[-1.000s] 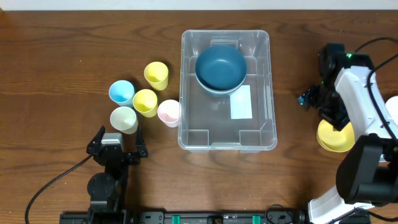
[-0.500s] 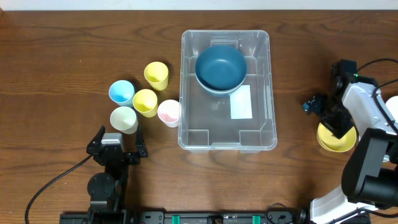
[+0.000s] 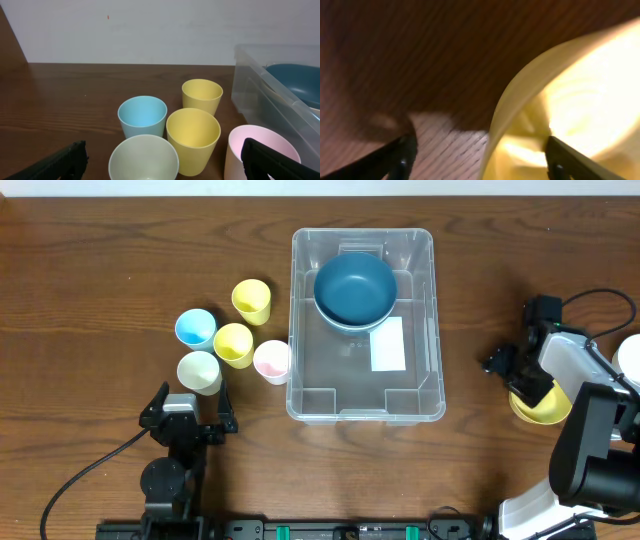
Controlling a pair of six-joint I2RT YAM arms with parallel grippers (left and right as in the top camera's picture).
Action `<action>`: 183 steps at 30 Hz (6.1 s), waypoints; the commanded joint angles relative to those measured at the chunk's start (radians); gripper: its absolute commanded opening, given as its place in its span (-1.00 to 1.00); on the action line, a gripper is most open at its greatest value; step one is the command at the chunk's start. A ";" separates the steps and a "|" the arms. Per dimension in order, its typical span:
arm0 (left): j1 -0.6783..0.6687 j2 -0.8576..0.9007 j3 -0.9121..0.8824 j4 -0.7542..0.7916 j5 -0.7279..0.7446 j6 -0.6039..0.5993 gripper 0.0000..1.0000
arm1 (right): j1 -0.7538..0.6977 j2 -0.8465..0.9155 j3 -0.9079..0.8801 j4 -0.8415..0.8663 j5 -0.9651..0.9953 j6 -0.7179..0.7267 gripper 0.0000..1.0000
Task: Pack container
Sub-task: 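Grasp the rim of the yellow bowl with the right gripper, then carry the yellow bowl left and lower it into the container, then release the yellow bowl and move the right gripper to the white bowls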
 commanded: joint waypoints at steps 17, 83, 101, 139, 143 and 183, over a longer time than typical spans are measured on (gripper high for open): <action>0.003 -0.001 -0.022 -0.032 -0.001 0.014 0.96 | -0.003 -0.010 0.032 0.018 -0.006 -0.002 -0.93; 0.003 -0.001 -0.022 -0.032 -0.001 0.014 0.96 | 0.872 0.250 0.791 -0.575 -0.112 -0.232 -0.94; 0.003 -0.001 -0.022 -0.032 -0.001 0.014 0.96 | 0.852 0.253 0.595 -0.351 -0.075 -0.232 -0.86; 0.003 -0.001 -0.022 -0.032 -0.001 0.014 0.96 | 0.576 0.023 1.209 -0.997 0.245 0.028 0.99; 0.003 -0.001 -0.022 -0.032 -0.001 0.014 0.96 | 0.462 -0.082 1.099 -0.997 0.255 0.116 0.99; 0.003 -0.001 -0.022 -0.032 -0.001 0.014 0.96 | -0.265 -0.219 0.147 -0.238 0.192 -0.053 0.99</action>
